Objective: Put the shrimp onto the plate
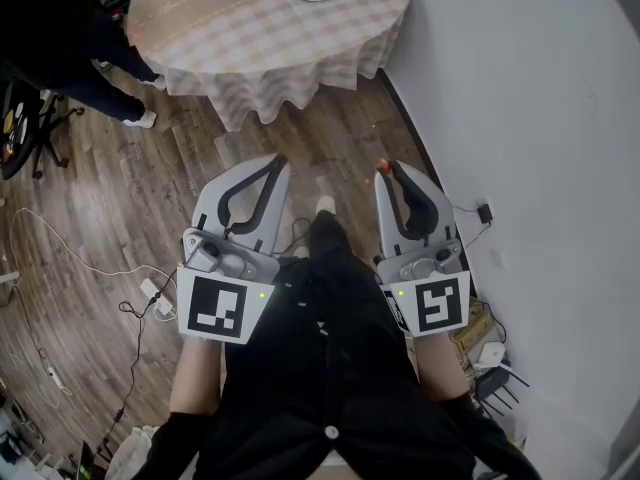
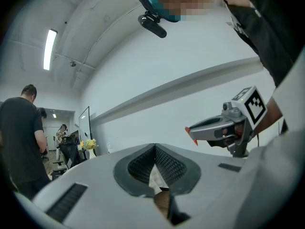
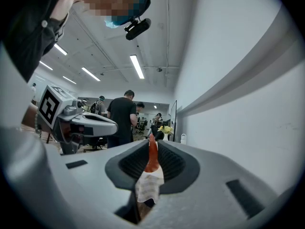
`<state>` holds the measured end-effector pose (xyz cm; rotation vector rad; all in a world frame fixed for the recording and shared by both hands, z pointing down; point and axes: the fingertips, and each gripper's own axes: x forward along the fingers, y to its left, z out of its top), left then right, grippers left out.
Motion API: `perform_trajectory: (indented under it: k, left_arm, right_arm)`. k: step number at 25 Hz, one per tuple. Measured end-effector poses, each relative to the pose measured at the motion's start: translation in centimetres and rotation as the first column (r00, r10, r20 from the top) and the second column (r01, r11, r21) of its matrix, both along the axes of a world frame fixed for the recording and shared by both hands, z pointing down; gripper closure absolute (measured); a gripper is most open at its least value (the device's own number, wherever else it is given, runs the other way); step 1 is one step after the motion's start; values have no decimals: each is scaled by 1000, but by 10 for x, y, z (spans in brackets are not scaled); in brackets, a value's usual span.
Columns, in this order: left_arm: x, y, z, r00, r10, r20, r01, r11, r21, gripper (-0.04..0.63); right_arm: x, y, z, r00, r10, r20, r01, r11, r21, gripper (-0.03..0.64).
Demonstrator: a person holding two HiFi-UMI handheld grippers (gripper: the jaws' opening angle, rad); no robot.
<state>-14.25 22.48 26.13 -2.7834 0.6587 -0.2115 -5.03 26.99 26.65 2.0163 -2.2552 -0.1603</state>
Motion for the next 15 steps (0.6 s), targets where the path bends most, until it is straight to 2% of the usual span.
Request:
perform_trajectory:
  k: [15]
  left_arm:
    - [46,-46,4,999,-34,13,34,999,1,594]
  right_arm:
    - [46,-52,2,999,-47,6,47,999,6,572]
